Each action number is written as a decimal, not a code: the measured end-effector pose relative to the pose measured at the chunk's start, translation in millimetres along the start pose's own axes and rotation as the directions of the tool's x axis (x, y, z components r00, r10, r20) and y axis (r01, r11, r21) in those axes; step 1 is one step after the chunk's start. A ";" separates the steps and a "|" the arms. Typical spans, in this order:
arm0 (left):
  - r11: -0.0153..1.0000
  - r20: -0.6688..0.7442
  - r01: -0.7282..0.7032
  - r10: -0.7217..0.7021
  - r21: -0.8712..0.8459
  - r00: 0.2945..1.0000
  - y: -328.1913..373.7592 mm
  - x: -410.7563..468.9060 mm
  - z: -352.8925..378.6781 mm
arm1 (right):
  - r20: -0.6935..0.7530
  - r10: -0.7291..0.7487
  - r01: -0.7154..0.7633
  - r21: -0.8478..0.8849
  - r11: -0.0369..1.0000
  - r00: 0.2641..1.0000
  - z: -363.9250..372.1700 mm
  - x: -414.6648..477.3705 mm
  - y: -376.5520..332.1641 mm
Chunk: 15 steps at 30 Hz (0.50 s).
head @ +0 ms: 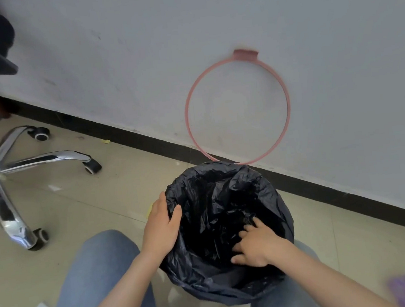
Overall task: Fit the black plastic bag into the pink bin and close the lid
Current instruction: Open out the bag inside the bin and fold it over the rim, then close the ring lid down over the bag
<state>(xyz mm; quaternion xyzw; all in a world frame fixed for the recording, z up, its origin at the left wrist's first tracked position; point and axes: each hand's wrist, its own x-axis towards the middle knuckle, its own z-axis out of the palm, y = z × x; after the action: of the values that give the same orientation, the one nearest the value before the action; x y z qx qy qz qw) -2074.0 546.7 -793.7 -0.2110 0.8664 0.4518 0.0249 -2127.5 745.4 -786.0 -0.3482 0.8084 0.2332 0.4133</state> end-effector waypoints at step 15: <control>1.000 0.001 0.002 -0.002 -0.005 1.000 1.9 -2.6 -1.5 | -0.580 0.796 0.339 0.794 0.505 0.173 -128.2 -51.5 89.3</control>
<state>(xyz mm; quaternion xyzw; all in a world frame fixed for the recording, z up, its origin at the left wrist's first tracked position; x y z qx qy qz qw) -2072.1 547.3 -790.8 -0.2118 0.8650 0.4541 0.0253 -2238.4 737.1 -664.8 -0.0148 0.9212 -0.3673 -0.1275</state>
